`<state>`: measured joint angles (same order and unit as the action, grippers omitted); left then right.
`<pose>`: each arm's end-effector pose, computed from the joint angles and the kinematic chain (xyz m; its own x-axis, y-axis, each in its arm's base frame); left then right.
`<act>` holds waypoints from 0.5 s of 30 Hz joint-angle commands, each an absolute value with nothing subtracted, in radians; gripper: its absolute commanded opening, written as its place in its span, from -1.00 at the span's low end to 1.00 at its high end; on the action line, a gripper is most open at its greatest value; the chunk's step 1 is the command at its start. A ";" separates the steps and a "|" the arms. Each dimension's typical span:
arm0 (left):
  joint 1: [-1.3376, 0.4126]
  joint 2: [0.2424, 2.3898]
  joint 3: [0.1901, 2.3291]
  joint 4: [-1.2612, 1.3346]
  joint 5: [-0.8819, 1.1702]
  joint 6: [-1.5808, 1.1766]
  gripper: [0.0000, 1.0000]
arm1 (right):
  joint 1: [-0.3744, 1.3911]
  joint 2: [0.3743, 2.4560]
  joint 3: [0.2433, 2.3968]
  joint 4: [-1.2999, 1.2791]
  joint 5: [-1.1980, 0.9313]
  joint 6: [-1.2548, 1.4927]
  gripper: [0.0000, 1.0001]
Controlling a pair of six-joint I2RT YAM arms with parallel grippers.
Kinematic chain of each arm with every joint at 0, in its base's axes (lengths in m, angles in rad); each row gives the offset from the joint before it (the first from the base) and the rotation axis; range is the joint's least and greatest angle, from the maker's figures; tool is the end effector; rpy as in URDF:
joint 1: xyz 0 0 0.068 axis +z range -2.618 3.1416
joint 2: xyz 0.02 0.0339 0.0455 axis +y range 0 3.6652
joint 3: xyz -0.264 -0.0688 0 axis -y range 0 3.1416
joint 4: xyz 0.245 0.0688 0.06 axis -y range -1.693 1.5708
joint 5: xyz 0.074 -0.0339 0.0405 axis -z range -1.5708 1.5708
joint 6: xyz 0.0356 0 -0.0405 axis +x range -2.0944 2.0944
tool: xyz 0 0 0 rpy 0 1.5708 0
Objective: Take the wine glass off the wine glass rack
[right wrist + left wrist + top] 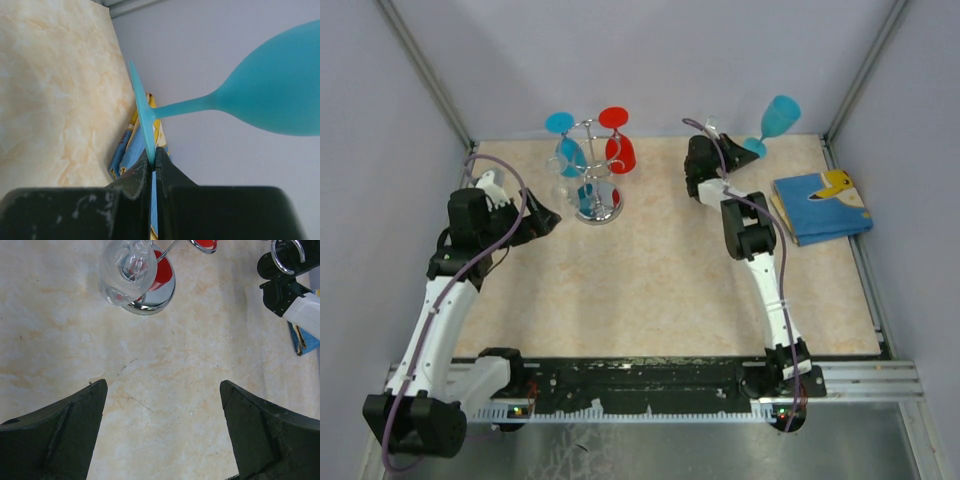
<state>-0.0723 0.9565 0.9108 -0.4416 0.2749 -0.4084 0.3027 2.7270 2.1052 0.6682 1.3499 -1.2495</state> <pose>0.2097 -0.0249 0.3273 -0.5512 -0.3433 -0.7605 0.0979 0.8785 -0.4676 0.5615 0.1390 0.1297 -0.8068 -0.4697 -0.3584 0.3152 0.1709 -0.9335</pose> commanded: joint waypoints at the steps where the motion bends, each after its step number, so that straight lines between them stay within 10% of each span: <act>1: -0.075 0.959 0.922 -0.434 0.254 -0.370 1.00 | 0.295 2.723 2.210 0.618 1.352 -1.206 -1.00; 15: -0.074 0.967 0.919 -0.439 0.256 -0.363 1.00 | 0.275 2.715 2.155 0.211 1.243 -0.949 -1.00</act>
